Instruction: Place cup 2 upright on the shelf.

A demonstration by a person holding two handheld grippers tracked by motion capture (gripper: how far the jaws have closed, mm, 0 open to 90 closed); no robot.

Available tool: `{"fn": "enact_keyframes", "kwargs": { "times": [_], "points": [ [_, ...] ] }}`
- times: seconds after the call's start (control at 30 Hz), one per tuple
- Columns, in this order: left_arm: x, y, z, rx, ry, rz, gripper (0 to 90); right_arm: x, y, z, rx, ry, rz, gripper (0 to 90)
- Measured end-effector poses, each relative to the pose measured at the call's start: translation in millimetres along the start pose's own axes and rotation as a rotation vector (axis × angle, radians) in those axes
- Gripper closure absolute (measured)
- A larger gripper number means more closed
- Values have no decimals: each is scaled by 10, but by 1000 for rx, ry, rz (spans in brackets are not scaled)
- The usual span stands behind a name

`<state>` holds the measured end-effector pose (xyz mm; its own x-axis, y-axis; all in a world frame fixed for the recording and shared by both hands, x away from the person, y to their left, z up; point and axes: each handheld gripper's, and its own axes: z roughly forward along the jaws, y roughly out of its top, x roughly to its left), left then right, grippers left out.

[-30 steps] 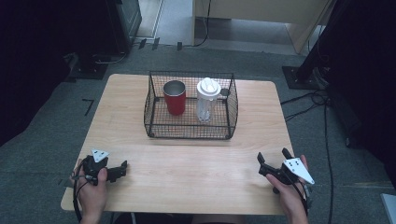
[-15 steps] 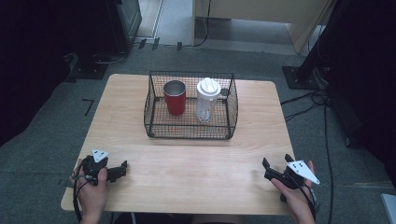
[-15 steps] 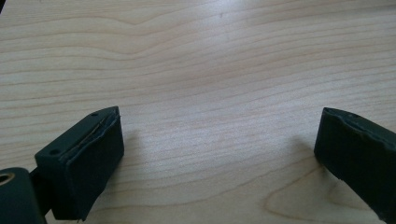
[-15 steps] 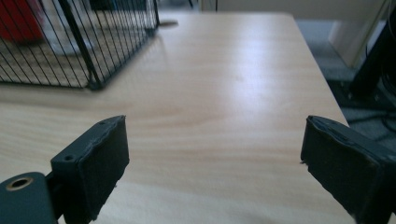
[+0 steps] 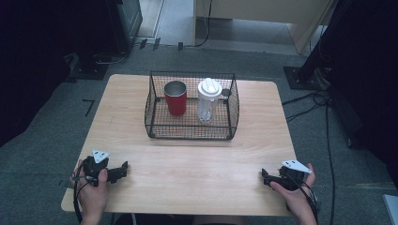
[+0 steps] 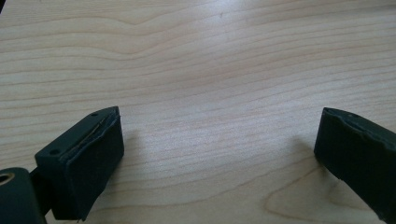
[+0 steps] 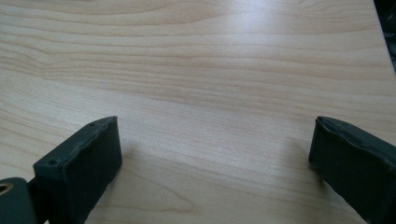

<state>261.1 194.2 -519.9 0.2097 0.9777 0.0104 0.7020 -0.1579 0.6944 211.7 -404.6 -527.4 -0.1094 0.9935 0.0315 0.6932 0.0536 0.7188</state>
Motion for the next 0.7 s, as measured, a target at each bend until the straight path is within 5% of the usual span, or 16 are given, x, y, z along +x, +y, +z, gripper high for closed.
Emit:
{"fn": "enact_keyframes", "kwargs": {
  "times": [0.7],
  "points": [
    [0,0,0,0,0,0,22,-7,3,3,-5,-29,23,35]
  ]
}}
